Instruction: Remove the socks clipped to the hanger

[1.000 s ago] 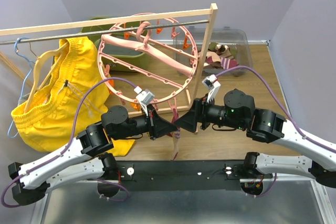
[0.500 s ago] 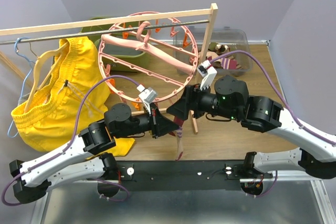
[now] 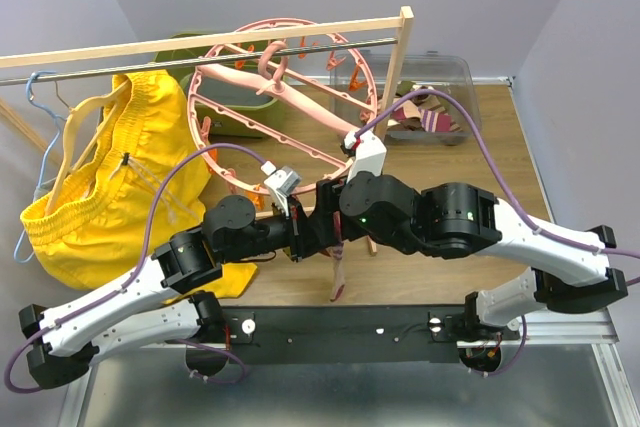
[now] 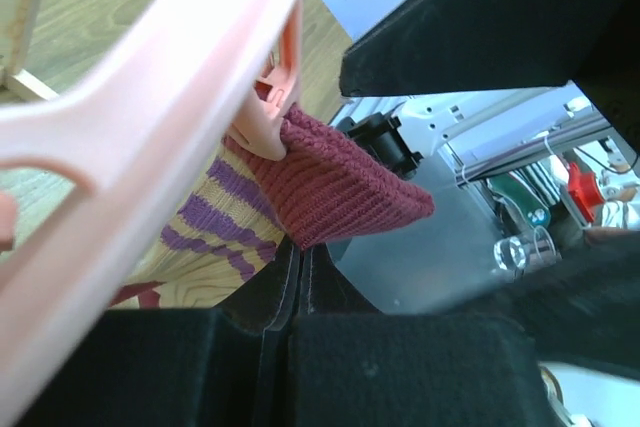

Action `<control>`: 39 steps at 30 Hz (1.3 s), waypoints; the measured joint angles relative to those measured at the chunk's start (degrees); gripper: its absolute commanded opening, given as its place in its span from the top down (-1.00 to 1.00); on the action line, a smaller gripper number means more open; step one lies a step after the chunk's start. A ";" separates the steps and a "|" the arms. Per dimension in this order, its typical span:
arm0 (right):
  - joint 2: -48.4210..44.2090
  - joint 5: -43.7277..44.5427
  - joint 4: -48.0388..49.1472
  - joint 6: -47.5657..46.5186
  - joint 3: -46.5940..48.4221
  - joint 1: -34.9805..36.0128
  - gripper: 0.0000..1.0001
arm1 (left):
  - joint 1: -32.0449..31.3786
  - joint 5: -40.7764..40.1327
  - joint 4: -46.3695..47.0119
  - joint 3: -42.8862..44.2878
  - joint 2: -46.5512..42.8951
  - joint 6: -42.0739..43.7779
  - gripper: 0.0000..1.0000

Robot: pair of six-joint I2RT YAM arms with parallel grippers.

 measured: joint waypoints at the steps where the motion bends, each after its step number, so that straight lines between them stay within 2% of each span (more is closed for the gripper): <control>1: 0.59 1.01 -1.05 0.15 0.63 0.37 -0.44 | 0.04 -0.26 -0.09 0.00 0.00 -0.02 1.00; 8: 2.84 6.58 -4.20 -0.57 0.81 0.46 -0.34 | -0.15 -0.31 0.87 0.00 -1.33 -0.09 1.00; 17: 5.75 8.57 -3.58 -4.63 3.19 0.46 -0.29 | -0.15 -0.24 1.27 0.00 -1.49 -0.39 1.00; 19: 7.21 9.11 -3.37 -5.53 4.94 0.46 -0.13 | -0.15 -0.22 1.27 0.00 -1.49 -0.39 1.00; 22: 9.33 9.97 -3.28 -6.29 6.88 0.46 0.02 | -0.15 -0.17 1.31 0.00 -1.49 -0.39 1.00; 24: 10.43 10.75 -3.19 -6.71 7.37 0.46 0.05 | -0.15 -0.15 1.29 0.00 -1.49 -0.39 1.00; 30: 11.54 13.18 -3.34 -6.93 7.63 0.46 0.43 | -0.15 -0.11 1.44 -0.02 -1.57 -0.42 1.00; 32: 11.54 13.64 -3.34 -7.04 7.65 0.46 0.65 | -0.15 0.04 1.68 -0.15 -1.77 -0.42 1.00; 34: 11.54 13.90 -3.37 -6.93 7.63 0.46 0.98 | -0.15 0.33 1.66 -0.24 -2.10 -0.42 1.00; 39: 11.26 14.21 -3.21 -7.02 7.30 0.52 0.99 | -0.15 1.16 1.51 -0.83 -3.28 -0.42 1.00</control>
